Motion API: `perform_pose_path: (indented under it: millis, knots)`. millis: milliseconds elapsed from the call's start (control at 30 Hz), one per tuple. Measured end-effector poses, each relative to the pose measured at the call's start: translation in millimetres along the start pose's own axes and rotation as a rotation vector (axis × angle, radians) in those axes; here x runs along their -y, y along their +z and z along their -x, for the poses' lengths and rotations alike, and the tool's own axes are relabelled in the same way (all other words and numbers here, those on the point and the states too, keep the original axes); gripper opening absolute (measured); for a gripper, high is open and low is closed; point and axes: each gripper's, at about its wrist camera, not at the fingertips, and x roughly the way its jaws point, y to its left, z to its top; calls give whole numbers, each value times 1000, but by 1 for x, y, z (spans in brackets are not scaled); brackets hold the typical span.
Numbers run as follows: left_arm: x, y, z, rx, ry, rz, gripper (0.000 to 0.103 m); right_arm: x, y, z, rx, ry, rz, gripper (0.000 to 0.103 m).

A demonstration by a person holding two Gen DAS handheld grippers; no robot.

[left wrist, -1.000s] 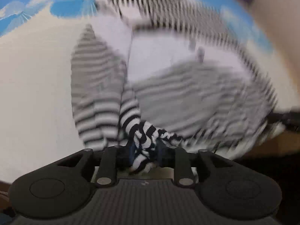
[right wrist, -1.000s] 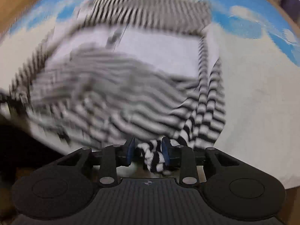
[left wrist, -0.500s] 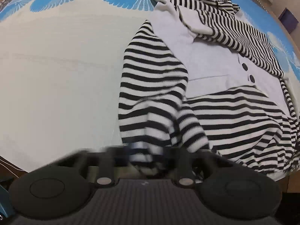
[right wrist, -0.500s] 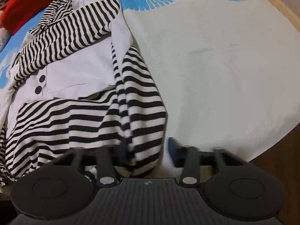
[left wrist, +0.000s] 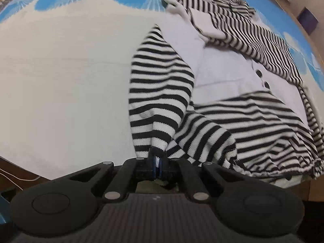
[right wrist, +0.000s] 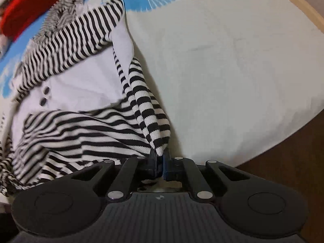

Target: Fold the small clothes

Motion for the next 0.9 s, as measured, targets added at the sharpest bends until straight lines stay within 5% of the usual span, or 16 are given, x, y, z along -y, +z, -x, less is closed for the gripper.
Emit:
perform_pose_path:
  millis: [67, 167, 267, 367, 433, 467, 567, 700, 900]
  knots:
    - [0, 5, 6, 42, -25, 8, 14, -3, 2, 1, 17, -6, 16, 6]
    - [1, 9, 29, 181, -40, 0, 30, -9, 4, 13, 114, -72, 38, 29]
    - [3, 14, 34, 235, -91, 4, 30, -17, 6, 29, 233, -43, 76, 34]
    - [5, 14, 6, 99, -36, -5, 30, -29, 4, 26, 233, 24, 139, 34]
    - [4, 9, -22, -52, 36, 3, 30, -35, 6, 6, 136, 13, 170, 38]
    - [3, 7, -26, -63, 39, 11, 31, -36, 5, -6, 77, -25, 184, 38]
    - [8, 11, -4, 51, 9, -9, 37, -34, 4, -23, -12, -82, 155, 38]
    - [13, 11, 32, 258, -4, -24, 70, -40, 10, 12, 156, -66, 164, 38]
    - [31, 17, 58, 463, 14, -47, 84, -59, 17, 46, 347, -14, 217, 38]
